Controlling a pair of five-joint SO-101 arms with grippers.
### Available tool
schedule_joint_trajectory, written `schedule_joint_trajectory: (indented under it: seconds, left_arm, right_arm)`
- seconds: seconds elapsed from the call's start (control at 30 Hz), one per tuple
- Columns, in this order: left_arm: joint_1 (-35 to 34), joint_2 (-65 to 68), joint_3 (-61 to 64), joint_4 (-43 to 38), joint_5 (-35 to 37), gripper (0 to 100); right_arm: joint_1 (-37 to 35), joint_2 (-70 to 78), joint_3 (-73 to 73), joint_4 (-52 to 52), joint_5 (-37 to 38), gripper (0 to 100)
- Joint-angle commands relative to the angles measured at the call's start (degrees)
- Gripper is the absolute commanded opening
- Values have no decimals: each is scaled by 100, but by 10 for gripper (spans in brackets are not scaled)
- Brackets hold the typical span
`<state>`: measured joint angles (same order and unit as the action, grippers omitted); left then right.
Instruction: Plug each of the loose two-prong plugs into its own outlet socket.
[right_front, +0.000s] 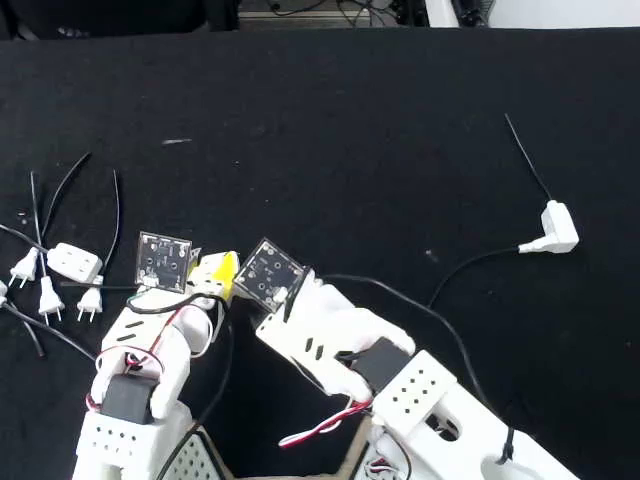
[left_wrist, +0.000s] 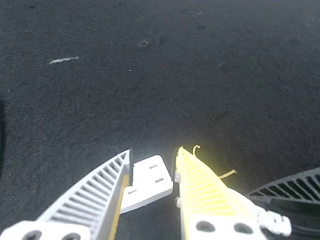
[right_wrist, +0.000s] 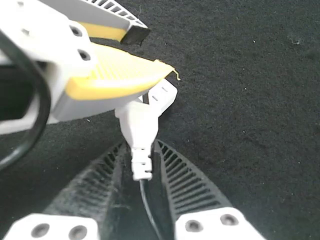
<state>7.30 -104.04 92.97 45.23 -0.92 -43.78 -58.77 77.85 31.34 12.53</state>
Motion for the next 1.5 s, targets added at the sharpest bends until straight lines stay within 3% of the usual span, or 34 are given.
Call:
schedule_joint_trajectory:
  seconds: [0.0, 0.23, 0.37, 0.53, 0.63, 0.87, 1.03, 1.13, 1.3, 1.47]
  left_arm:
    - [48, -35, -31, -70, -35, 152]
    - [48, -35, -31, -70, -35, 152]
    - [-4, -35, -48, -44, -35, 152]
    - [-4, -35, -75, -26, -35, 152]
    - [-4, -35, -75, -26, -35, 152]
    - [-4, -35, -48, -26, -35, 152]
    - [-4, -35, -66, -26, -35, 152]
    - [-13, -35, -84, -18, -35, 152]
    - [-13, -35, -92, -18, -35, 152]
    - [-13, -35, -92, -18, -35, 152]
  right_arm:
    - [-44, -189, -382, 9, -53, 128]
    - [-18, -163, -347, -9, 404, 7]
    - [-18, -171, -277, 62, 466, 39]
    - [246, -48, -330, 352, 589, 149]
    - [536, 602, -716, 413, 589, 131]
    - [457, 2862, -2466, 1169, 580, 127]
    - [747, 4251, -3380, 1301, -501, 126]
    - [607, 4831, -3547, 1319, -756, 126]
    - [589, 5138, -3749, 1301, -703, 126]
    - [730, 5376, -3785, 1257, -141, 126]
